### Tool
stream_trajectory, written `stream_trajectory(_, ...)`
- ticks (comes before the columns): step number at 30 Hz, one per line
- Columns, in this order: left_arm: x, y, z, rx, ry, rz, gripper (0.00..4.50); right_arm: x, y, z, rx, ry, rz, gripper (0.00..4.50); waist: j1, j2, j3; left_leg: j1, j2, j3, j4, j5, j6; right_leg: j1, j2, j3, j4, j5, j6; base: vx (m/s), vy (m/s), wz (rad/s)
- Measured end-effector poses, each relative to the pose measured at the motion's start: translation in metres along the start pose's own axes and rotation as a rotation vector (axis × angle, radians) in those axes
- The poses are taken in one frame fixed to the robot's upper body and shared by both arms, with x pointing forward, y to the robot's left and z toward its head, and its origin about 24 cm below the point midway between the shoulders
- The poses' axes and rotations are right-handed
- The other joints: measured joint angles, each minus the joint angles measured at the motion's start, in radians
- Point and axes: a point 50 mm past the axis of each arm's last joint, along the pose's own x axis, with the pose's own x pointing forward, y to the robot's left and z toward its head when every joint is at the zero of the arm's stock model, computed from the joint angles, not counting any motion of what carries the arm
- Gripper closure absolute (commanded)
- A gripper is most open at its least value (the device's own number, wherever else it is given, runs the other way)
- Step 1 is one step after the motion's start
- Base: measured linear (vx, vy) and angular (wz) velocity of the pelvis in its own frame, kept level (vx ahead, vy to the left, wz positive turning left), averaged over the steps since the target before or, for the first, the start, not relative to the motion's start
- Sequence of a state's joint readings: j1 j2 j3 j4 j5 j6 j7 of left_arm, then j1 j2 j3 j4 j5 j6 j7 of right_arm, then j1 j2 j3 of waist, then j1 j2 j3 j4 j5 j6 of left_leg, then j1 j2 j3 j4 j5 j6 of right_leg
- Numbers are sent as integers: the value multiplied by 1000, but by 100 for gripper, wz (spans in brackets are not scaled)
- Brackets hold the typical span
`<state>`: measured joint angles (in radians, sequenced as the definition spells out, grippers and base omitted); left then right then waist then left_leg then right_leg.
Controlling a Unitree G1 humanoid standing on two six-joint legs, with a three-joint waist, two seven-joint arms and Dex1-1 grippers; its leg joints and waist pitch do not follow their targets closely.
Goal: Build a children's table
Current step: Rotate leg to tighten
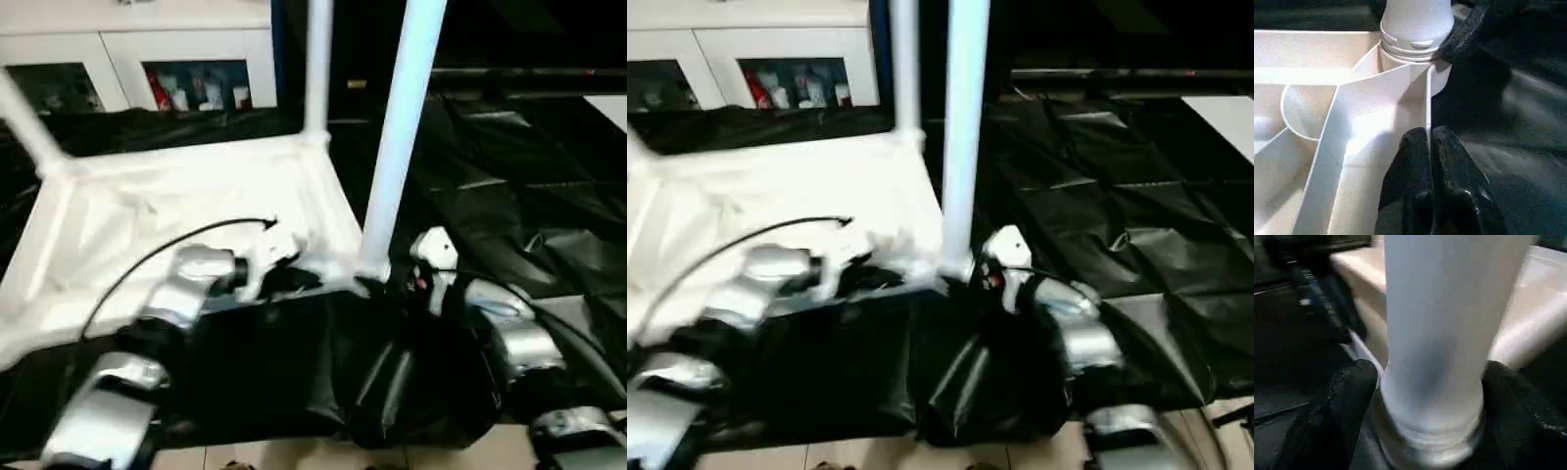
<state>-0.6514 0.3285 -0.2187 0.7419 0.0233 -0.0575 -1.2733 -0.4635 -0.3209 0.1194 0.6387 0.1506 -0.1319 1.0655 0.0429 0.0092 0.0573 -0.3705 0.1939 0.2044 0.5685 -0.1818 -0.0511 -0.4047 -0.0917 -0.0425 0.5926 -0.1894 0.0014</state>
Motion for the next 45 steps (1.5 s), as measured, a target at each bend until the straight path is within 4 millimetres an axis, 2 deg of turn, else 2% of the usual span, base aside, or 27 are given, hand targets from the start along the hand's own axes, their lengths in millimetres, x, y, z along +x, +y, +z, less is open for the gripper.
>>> stream_trajectory(4,-6,-2,0,15,17,-60,450,1,5,-1,5,7,92,92,9,-8,5,-1,0,0,0,0,0,-1,0,0,0,0,-1,0,0,0)
stream_trajectory(9,-10,-2,0,26,26,-61,450,1,5,1,6,7,106,137,12,-16,9,0,0,0,1,0,0,-1,0,0,2,0,-1,0,0,0)
stream_trajectory(12,-11,-1,0,28,28,-59,450,2,5,1,12,3,106,162,12,-19,11,0,0,0,1,0,0,-1,0,0,3,0,-1,0,0,0)
stream_trajectory(17,-9,-1,1,25,24,-45,450,6,6,0,30,-16,84,176,12,-21,12,1,0,0,1,0,0,-1,0,1,3,0,-1,0,0,0)
stream_trajectory(24,22,12,12,12,-12,216,450,28,-9,-5,132,-67,-425,179,1,-19,12,4,-3,1,2,2,-3,2,-1,5,1,2,-5,0,0,0)
stream_trajectory(30,48,12,20,-35,-25,292,450,39,-12,-4,198,-65,-667,180,1,0,2,3,-4,0,1,1,-2,3,-2,3,-1,2,-4,0,0,0)
stream_trajectory(33,54,11,21,-51,-32,300,450,40,-12,-5,188,-58,-706,180,1,8,-1,4,-4,0,1,1,-2,3,-2,3,-1,2,-4,0,0,0)
stream_trajectory(35,55,11,21,-53,-34,300,450,39,-12,-5,179,-66,-709,110,2,10,-1,4,-4,0,1,1,-2,4,-2,3,-1,2,-4,0,0,0)
stream_trajectory(37,55,11,21,-52,-35,295,450,38,-11,-5,173,-73,-700,110,3,11,-1,4,-4,0,0,1,-2,3,-2,3,-1,1,-3,0,0,0)
stream_trajectory(38,54,11,21,-49,-36,288,450,38,-11,-5,170,-78,-689,82,2,10,-1,3,-4,0,0,1,-2,3,-2,3,-1,1,-3,0,0,0)
stream_trajectory(40,51,11,21,-43,-35,273,450,34,-12,-5,157,-77,-632,69,1,9,0,2,-4,0,0,1,-2,3,-2,3,-2,1,-3,0,0,0)
stream_trajectory(45,36,11,15,-29,-34,225,450,24,-11,-4,99,-55,-431,69,-4,5,2,2,-1,-1,-2,2,-2,1,-1,0,0,0,-2,0,0,0)
